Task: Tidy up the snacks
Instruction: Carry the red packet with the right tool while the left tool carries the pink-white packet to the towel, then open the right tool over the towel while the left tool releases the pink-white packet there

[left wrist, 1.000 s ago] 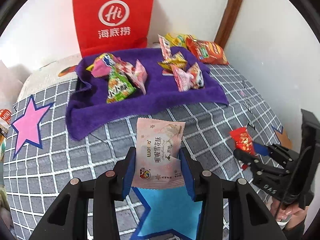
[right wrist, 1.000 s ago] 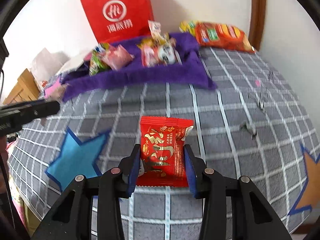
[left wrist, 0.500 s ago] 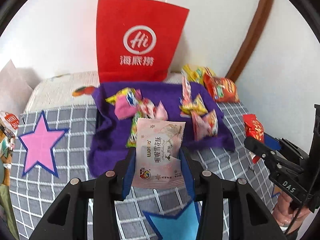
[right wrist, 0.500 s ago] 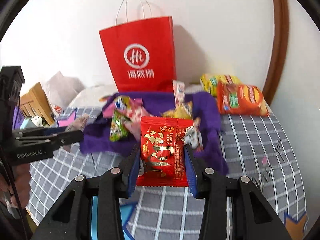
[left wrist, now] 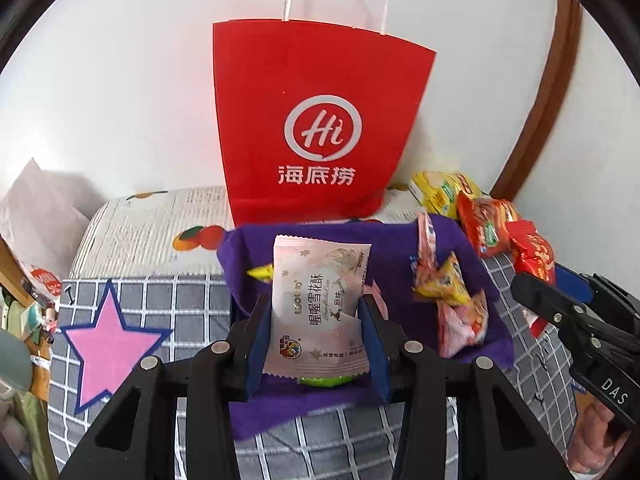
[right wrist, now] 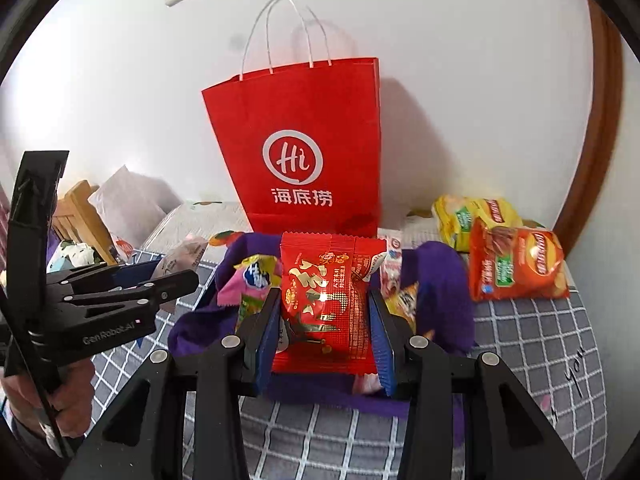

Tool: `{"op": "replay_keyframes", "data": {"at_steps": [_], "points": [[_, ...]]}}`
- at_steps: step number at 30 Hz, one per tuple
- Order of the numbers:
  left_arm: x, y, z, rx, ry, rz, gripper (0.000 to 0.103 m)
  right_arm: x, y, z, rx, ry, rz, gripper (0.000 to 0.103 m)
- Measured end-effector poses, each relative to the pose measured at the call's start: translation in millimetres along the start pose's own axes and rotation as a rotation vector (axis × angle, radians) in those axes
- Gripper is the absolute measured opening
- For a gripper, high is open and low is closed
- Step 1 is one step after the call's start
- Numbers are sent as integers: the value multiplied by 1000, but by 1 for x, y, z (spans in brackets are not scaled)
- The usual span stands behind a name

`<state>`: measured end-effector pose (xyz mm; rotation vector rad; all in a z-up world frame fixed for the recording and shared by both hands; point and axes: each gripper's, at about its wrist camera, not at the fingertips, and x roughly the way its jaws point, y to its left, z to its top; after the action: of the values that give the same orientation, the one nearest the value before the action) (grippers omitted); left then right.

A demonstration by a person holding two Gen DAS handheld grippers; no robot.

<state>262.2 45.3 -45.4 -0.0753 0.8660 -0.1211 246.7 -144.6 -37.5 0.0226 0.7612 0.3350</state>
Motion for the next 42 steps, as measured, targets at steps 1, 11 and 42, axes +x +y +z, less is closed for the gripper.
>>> {"op": "replay_keyframes", "data": {"at_steps": [1,11,42], "points": [[2,1,2,-2,1,-5,41,5,-1,3,4,7,2,41],[35,7,25,-41,-1,22,41,53,-12,34,103,51,83,41],[93,28,19,-116,84,-52,41,157,-28,15,108,313,155,42]]}}
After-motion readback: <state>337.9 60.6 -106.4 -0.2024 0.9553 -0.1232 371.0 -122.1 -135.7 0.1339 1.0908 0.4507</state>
